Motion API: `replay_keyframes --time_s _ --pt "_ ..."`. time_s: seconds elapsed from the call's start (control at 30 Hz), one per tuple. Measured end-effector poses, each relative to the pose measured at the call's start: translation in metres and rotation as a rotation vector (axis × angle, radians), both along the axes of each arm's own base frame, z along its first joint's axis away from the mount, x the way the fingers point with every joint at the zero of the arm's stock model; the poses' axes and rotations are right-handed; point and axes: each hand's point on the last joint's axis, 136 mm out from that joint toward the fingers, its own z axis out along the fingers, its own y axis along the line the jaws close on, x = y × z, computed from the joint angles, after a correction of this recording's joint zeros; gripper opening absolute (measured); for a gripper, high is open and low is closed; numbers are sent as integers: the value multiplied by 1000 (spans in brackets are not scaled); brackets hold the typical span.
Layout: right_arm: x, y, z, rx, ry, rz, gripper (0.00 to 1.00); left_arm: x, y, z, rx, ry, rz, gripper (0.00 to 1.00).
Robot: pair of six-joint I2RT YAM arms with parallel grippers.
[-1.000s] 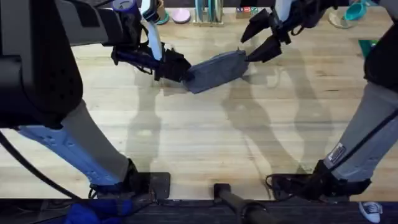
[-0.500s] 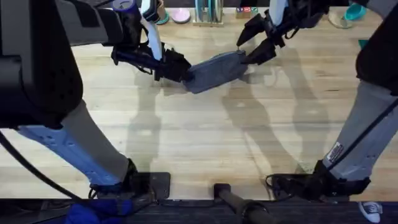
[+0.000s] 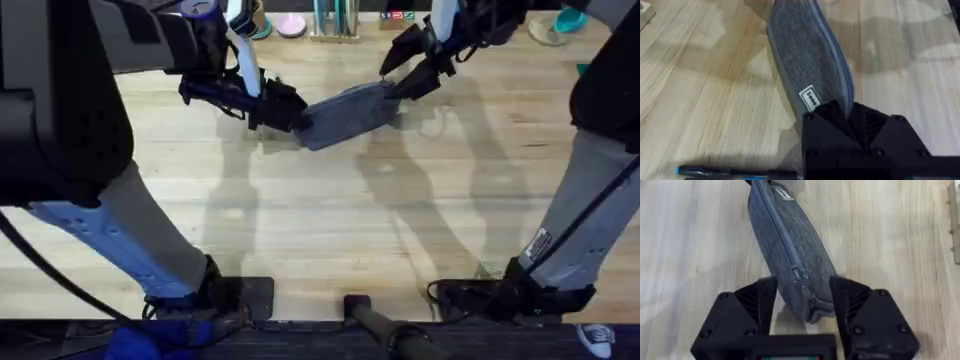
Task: Unzip the bag, pick up the pens from the table one at a time and place them inside, then zip the bag closed.
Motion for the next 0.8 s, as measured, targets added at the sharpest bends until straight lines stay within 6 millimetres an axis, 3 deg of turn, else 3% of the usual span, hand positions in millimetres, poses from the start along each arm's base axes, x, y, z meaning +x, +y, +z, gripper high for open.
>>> replay_keyframes --time_s 0.1,0.3,0.47,0.57,0.8 --pt "0 0 0 0 0 0 638 0 0 0 0 0 0 42" --pt "0 0 0 0 -2 3 499 0 0 0 0 0 0 42" --pt "0 0 0 0 -2 3 280 0 0 0 0 0 0 42" --pt "0 0 0 0 -1 3 57 0 0 0 0 0 0 42" --pt "0 1 0 0 -3 5 32 0 0 0 0 0 0 42"
